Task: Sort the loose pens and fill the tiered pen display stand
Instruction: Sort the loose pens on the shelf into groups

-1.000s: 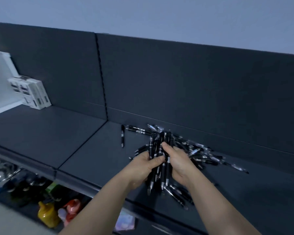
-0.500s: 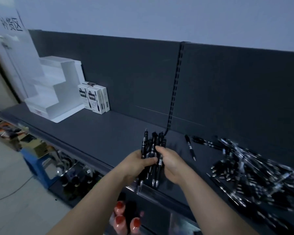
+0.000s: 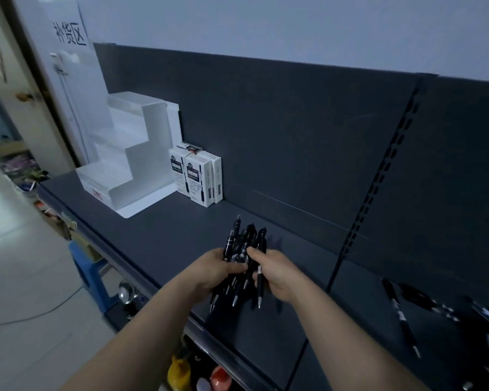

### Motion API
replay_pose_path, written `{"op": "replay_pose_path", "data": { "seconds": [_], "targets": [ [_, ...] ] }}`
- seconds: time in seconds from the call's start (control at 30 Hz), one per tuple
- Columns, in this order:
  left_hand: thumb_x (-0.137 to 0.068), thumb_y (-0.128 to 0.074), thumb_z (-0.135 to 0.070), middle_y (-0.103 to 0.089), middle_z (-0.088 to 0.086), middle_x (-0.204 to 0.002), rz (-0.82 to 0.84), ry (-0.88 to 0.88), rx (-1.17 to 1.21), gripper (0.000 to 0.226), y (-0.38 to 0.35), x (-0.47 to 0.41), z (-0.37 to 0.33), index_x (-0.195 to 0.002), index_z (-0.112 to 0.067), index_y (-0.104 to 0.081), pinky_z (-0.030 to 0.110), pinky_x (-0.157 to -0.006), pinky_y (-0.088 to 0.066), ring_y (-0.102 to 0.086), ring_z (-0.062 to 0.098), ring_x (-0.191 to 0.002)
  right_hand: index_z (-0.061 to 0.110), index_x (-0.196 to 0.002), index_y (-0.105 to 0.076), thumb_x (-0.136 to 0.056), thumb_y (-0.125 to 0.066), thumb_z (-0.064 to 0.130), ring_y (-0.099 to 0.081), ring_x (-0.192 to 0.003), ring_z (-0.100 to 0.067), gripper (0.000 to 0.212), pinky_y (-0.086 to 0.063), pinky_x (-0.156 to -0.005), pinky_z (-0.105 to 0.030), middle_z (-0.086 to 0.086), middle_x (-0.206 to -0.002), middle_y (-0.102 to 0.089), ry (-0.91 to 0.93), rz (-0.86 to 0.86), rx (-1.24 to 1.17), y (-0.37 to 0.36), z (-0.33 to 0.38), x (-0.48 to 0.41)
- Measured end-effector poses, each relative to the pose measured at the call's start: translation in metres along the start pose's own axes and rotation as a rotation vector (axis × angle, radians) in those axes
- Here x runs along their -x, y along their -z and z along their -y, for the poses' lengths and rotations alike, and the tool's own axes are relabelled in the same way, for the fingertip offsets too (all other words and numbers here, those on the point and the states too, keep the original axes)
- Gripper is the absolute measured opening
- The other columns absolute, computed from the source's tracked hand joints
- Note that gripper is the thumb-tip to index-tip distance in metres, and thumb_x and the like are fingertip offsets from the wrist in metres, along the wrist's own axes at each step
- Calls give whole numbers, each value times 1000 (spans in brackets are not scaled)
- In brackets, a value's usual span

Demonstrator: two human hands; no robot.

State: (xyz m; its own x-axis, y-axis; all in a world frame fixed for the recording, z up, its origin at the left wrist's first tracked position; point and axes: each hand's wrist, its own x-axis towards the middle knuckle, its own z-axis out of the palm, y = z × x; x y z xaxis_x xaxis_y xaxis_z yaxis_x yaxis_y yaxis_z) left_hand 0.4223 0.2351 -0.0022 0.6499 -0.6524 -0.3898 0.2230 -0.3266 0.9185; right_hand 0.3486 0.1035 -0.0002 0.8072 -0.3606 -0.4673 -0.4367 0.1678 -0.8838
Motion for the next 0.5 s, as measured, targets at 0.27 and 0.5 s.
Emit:
{"op": "replay_pose_path", "data": {
  "seconds": [0.27, 0.5],
  "targets": [
    [-79, -73, -4, -73, 10, -90, -144, 59, -227, 18, 80, -58, -3, -95, -11, -69, 37, -84, -56, -69, 25, -81, 6, -102, -67, -89, -68, 26, -58, -60, -15, 24, -46, -44, -23, -6, -81, -63, -40, -78, 69, -62, 17, -85],
    [-66, -85, -10, -65, -3, -75, -182, -16, -479, 30, 136, -92, -17, -89, -15, -65, 11, -55, -45, -60, 10, -66, 11, -70, -64, -78, -76, 17, -61, -47, -14, 16, -58, -54, -28, -2, -61, -64, 14, -320, 185, -100, 29, -125]
  ]
}}
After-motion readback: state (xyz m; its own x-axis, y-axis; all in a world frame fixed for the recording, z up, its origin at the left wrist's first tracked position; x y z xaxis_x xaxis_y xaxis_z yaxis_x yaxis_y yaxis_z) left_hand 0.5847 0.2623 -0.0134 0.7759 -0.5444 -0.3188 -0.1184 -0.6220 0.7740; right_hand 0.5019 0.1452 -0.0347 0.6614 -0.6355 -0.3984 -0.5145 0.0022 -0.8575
